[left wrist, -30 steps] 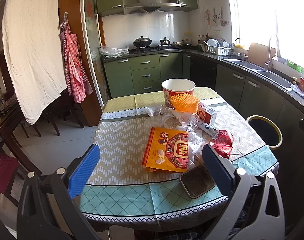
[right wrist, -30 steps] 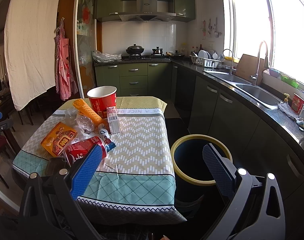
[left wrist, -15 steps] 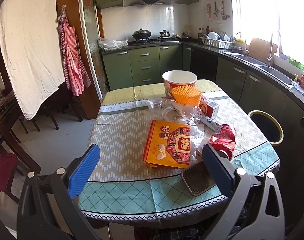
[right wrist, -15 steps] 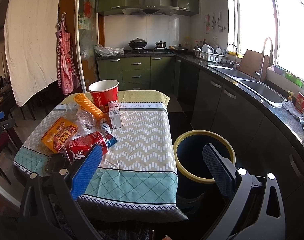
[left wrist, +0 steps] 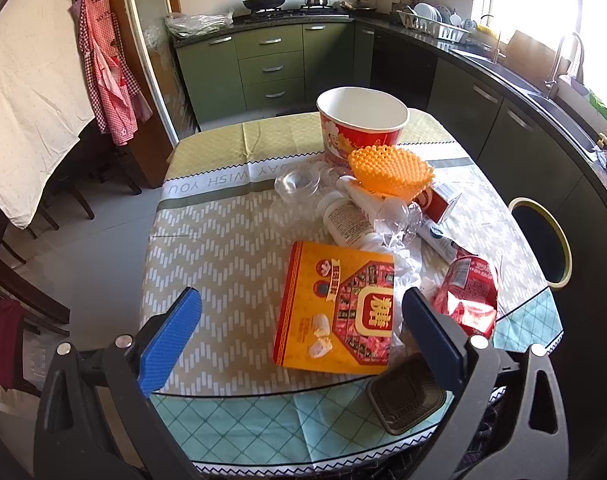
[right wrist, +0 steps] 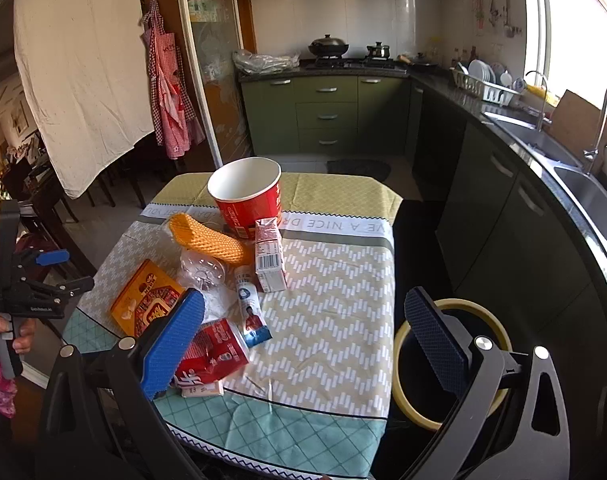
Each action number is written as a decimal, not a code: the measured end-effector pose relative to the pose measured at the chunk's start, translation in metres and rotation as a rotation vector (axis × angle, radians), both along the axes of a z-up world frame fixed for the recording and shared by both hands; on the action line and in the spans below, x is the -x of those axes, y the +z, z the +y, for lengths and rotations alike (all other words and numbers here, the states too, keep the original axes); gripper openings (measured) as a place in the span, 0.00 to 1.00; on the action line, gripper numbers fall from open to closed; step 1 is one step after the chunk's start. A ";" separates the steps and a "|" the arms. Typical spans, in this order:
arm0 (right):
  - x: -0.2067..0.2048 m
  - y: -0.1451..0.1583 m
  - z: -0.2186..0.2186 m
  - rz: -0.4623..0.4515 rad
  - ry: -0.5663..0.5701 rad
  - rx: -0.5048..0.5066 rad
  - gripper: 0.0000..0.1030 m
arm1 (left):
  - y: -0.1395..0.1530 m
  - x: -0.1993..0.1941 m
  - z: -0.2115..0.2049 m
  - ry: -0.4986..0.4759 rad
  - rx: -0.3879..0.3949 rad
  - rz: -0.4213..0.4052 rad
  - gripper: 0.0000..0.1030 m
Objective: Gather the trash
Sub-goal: 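Reach the right gripper to the red-white paper bucket rim and grasp it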
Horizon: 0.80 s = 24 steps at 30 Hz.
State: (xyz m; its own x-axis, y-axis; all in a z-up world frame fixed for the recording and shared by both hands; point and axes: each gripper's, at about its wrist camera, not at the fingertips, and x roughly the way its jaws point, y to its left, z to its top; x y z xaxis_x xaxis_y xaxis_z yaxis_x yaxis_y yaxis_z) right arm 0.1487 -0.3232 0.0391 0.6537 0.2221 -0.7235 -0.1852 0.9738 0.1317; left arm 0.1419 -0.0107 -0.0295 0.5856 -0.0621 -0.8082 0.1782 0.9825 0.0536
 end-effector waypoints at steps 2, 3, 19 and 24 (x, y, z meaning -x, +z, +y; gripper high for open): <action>-0.030 -0.002 0.006 0.048 0.011 -0.019 0.93 | 0.001 -0.016 -0.006 -0.012 0.005 0.020 0.87; -0.046 -0.003 0.009 0.071 0.015 -0.032 0.92 | 0.001 -0.025 -0.007 -0.017 0.010 0.037 0.85; -0.242 -0.052 0.071 0.306 0.021 -0.045 0.69 | -0.050 -0.157 0.008 0.040 0.027 0.261 0.63; -0.274 -0.067 0.087 0.345 0.027 -0.015 0.69 | -0.057 -0.164 -0.002 0.014 0.001 0.280 0.68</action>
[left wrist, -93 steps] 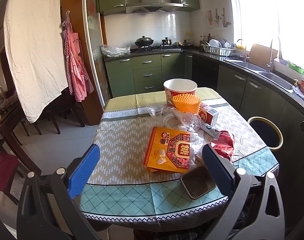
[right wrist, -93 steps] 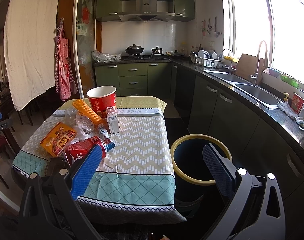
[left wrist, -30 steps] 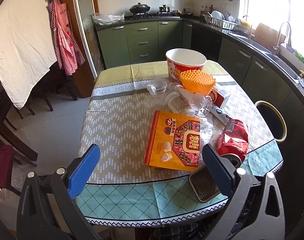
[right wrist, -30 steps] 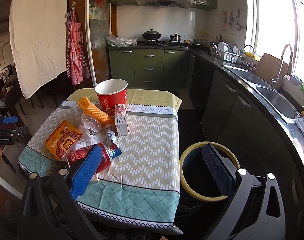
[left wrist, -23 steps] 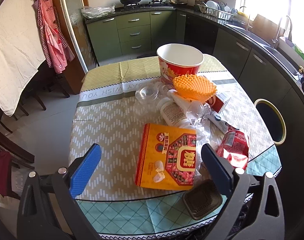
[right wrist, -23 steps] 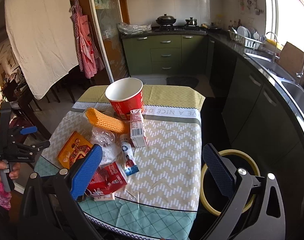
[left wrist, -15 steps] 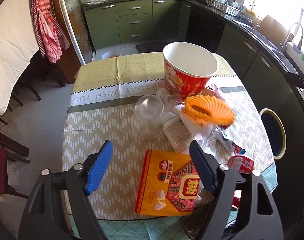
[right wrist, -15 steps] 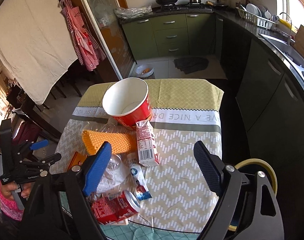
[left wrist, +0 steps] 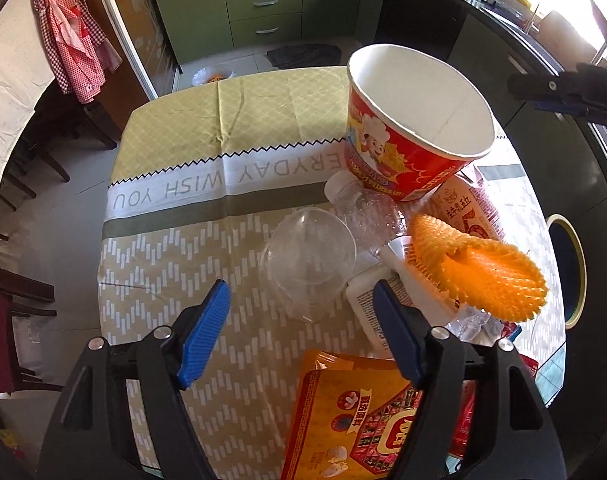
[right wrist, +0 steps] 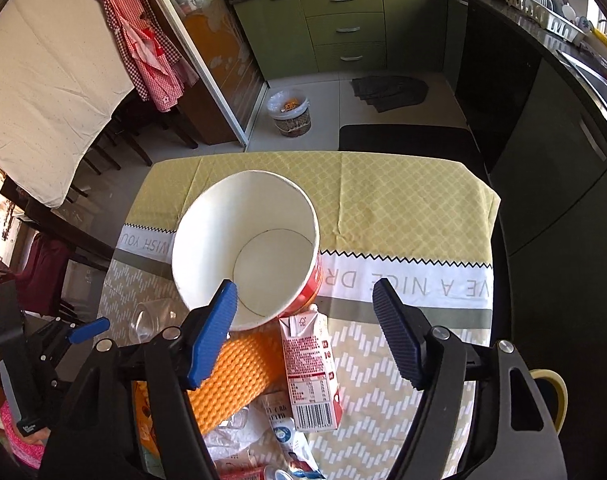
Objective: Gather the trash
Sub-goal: 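Reach the right gripper to the red-white paper bucket rim and grasp it, then carry the paper bucket into the bin with the right gripper while the left gripper grasps the clear plastic cup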
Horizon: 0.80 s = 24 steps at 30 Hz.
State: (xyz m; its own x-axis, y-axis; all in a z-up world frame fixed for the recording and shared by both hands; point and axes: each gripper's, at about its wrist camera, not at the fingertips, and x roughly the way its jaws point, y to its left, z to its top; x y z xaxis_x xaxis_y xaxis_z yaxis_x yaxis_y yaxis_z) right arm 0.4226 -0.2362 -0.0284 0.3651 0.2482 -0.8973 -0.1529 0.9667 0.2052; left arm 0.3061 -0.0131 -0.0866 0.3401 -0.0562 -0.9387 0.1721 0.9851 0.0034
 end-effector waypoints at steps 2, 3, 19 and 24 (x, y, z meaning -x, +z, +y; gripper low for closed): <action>-0.010 -0.007 0.003 0.015 -0.002 0.019 0.66 | -0.007 -0.005 -0.002 0.001 -0.025 0.016 0.68; -0.015 -0.011 0.005 0.024 -0.002 0.030 0.65 | -0.011 -0.007 -0.003 0.000 -0.036 0.024 0.68; -0.052 -0.060 0.018 0.107 -0.030 0.038 0.05 | -0.040 -0.021 0.005 0.004 -0.005 0.094 0.26; -0.048 -0.041 0.010 0.056 -0.057 -0.004 0.05 | -0.024 -0.020 0.012 0.013 -0.002 0.046 0.26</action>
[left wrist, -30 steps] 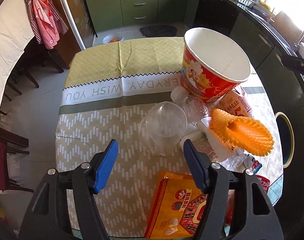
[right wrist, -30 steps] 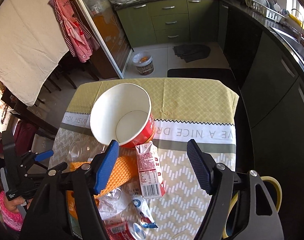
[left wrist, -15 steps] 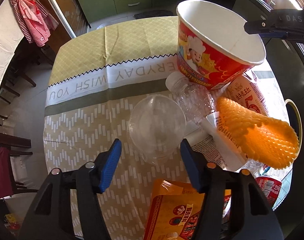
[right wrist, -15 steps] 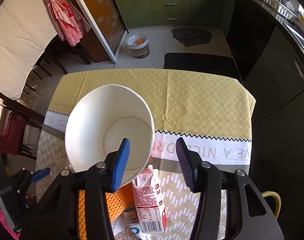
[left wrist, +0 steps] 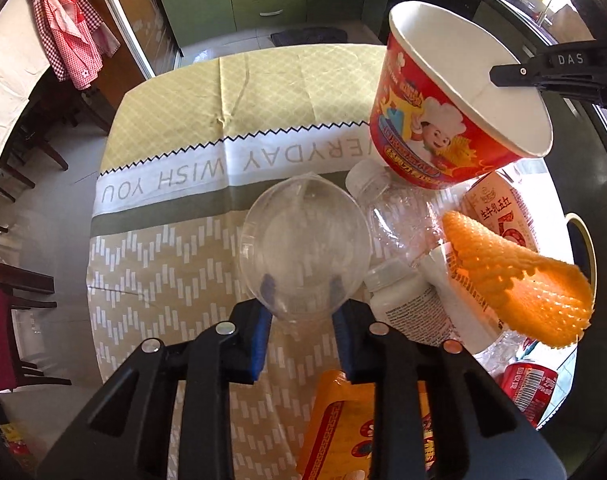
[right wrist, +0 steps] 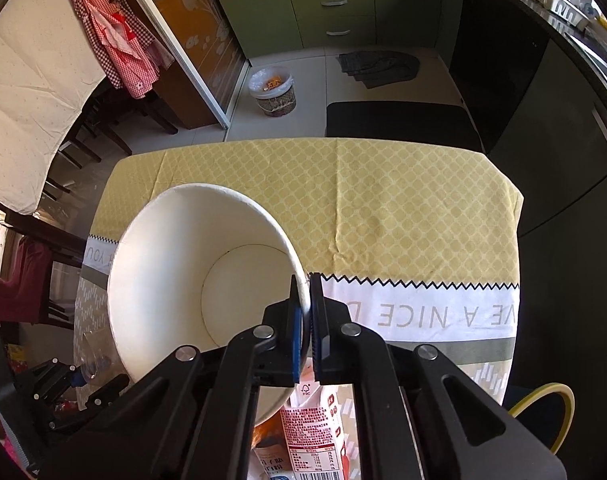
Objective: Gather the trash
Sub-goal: 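Carry the paper bucket into the bin with the right gripper while the left gripper grasps the clear plastic cup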
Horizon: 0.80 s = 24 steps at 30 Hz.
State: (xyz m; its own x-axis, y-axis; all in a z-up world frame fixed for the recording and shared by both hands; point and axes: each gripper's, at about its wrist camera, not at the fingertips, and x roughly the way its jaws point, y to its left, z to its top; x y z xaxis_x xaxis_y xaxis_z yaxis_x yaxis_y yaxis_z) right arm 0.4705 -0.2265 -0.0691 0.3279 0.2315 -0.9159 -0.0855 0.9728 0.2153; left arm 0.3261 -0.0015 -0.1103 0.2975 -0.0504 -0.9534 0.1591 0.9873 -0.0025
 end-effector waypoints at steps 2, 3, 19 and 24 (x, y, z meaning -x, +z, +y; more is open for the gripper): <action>0.004 0.015 -0.005 -0.026 -0.010 -0.028 0.05 | 0.009 0.002 0.001 0.004 -0.008 -0.023 0.26; 0.006 0.023 -0.009 -0.039 -0.015 -0.047 0.05 | 0.015 0.002 0.001 0.006 -0.014 -0.035 0.26; 0.226 0.049 -0.270 -0.103 -0.339 -0.014 0.05 | 0.116 0.088 -0.063 -0.221 0.019 -0.223 0.26; 0.266 -0.033 -0.342 0.046 -0.478 0.025 0.06 | 0.123 0.109 -0.124 -0.358 0.051 -0.223 0.26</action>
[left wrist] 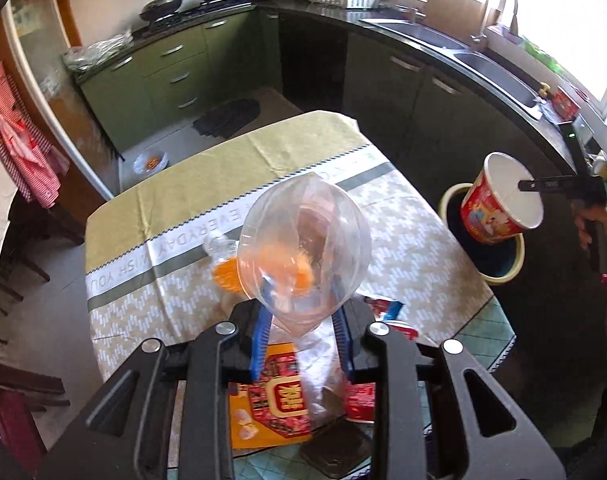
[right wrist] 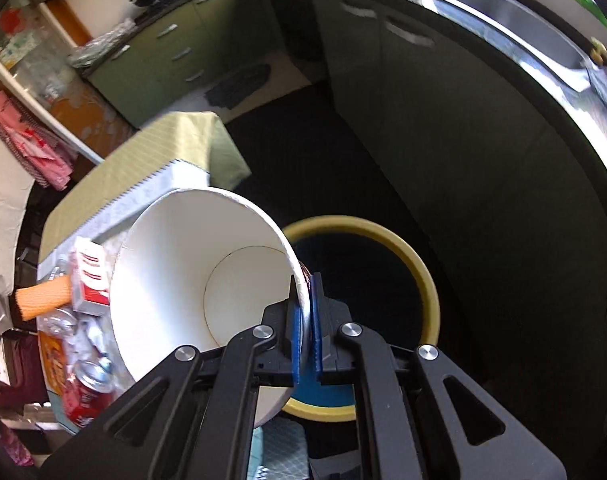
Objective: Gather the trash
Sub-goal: 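Carry the paper bucket into the bin with the right gripper while the left gripper grasps the clear plastic cup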
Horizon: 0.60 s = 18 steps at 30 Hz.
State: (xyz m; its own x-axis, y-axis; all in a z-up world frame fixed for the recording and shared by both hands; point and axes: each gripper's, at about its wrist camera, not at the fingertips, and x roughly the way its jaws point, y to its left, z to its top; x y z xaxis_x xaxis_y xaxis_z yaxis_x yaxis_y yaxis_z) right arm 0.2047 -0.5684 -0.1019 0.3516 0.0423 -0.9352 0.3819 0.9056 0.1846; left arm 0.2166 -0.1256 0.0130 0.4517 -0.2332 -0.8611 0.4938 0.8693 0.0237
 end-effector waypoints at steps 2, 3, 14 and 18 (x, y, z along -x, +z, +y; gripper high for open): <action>0.001 -0.030 -0.014 0.040 -0.030 -0.002 0.06 | -0.003 0.005 -0.026 -0.050 -0.002 0.013 0.26; -0.001 -0.043 -0.020 0.052 -0.039 -0.011 0.06 | -0.005 0.007 -0.038 -0.071 -0.004 0.018 0.26; -0.009 -0.107 -0.049 0.097 -0.056 -0.054 0.37 | -0.021 0.028 -0.135 -0.240 -0.058 0.051 0.26; 0.011 -0.069 -0.054 -0.007 -0.057 -0.060 0.37 | -0.031 0.032 -0.171 -0.298 -0.071 0.066 0.26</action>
